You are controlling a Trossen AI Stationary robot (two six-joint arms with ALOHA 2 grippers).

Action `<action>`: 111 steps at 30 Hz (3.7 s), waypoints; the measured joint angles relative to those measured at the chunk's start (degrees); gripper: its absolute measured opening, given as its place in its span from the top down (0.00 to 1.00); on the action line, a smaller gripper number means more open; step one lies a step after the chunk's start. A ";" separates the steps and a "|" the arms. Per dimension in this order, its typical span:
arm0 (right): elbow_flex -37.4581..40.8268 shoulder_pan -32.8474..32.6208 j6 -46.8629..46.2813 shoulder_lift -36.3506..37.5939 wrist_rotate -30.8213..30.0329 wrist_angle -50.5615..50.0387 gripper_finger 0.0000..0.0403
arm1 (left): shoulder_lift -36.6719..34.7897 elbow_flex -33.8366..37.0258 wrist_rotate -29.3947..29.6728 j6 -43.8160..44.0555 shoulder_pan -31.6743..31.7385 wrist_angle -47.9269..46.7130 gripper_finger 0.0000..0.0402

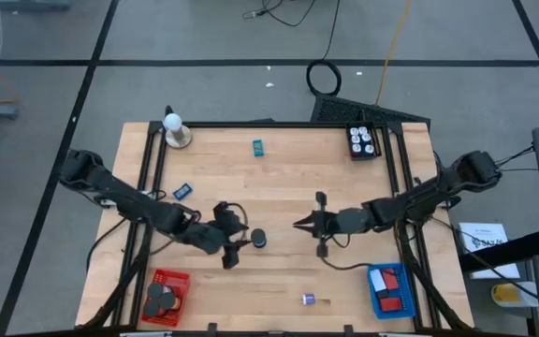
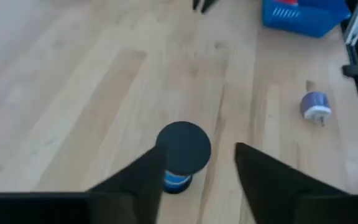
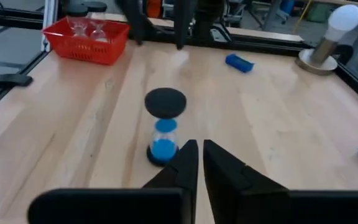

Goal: Pick & Place Office items
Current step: Put the blue hourglass into the red bin

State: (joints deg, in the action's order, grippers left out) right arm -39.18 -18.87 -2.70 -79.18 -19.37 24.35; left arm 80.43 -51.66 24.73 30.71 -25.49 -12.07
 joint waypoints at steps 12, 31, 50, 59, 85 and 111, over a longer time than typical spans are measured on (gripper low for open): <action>1.84 -2.01 0.38 3.18 -0.13 1.11 0.99 | 9.90 -6.44 -4.14 0.67 4.36 -3.88 0.02; 1.84 -2.25 1.45 3.18 -0.31 2.12 1.00 | 17.61 -6.40 -3.69 -4.63 6.70 -0.07 0.10; 1.84 -2.25 1.45 3.15 -0.29 2.01 1.00 | 8.29 -7.31 -3.23 -3.59 1.99 -9.17 0.48; 1.84 -2.25 1.67 3.13 -0.29 1.98 1.00 | -3.82 -7.91 4.44 17.77 -18.28 -28.46 0.48; 1.82 -2.25 1.47 3.13 -0.27 2.00 1.00 | -2.71 -7.62 8.56 49.09 -43.33 -44.45 0.48; 1.82 -2.25 1.45 3.13 -0.11 2.00 1.00 | 7.78 -7.54 1.67 50.08 -42.44 -41.57 0.32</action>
State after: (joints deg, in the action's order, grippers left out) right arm -37.36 -21.12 -1.26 -76.05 -19.49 26.35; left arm 88.21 -59.20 26.41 80.79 -67.93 -53.64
